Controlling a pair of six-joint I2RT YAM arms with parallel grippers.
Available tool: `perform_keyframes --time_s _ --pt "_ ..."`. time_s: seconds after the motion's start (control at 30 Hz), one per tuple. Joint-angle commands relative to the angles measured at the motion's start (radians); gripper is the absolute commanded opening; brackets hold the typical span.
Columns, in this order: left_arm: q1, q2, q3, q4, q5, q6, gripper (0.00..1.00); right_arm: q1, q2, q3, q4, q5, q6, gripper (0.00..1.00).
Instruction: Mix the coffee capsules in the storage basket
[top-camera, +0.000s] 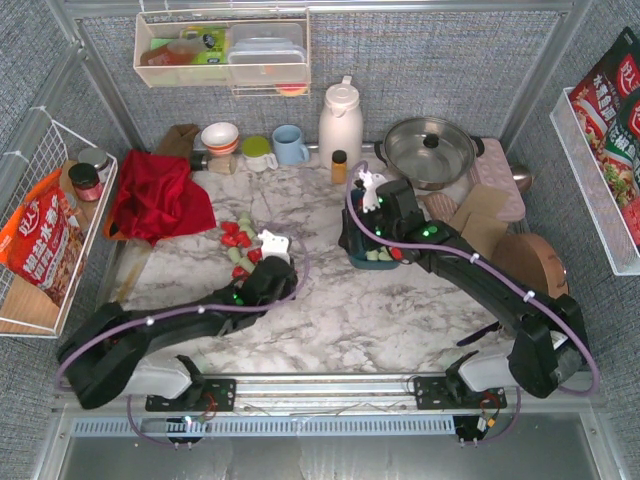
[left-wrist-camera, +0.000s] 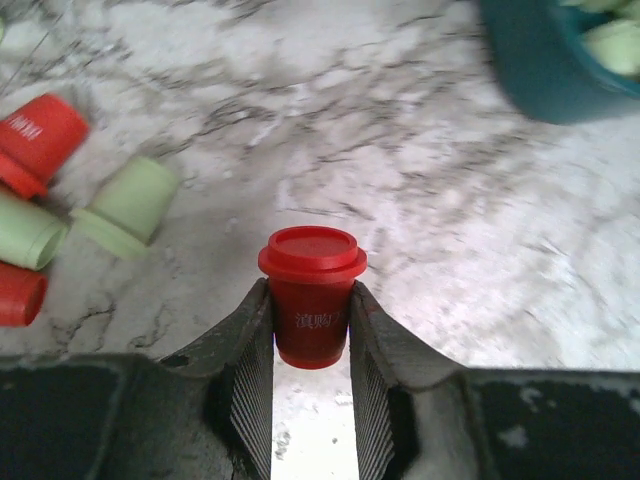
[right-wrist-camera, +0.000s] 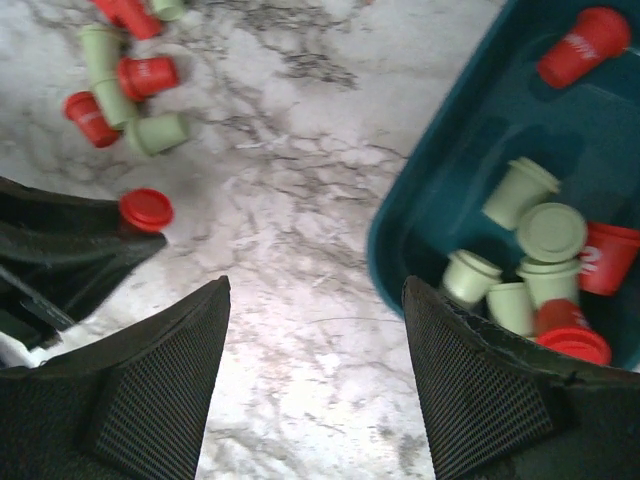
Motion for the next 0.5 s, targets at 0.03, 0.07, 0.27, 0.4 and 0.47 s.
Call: perform_keyframes --time_s 0.03,0.07,0.27,0.4,0.47 --pt "-0.086 -0.142 -0.136 0.402 0.05 0.229 0.25 0.036 -0.021 0.005 0.055 -0.152 0.104 0.74" --pt "-0.102 -0.159 -0.159 0.454 0.047 0.264 0.25 0.048 -0.024 0.004 0.063 -0.164 0.114 0.74" --pt "-0.156 -0.179 -0.226 0.658 0.076 0.414 0.24 0.114 -0.028 -0.009 0.102 -0.222 0.159 0.73" --pt "-0.179 -0.173 -0.236 0.717 0.064 0.449 0.24 0.139 -0.023 -0.027 0.129 -0.25 0.184 0.73" --pt "-0.189 -0.172 -0.239 0.741 0.062 0.464 0.23 0.148 -0.017 -0.031 0.128 -0.251 0.185 0.73"
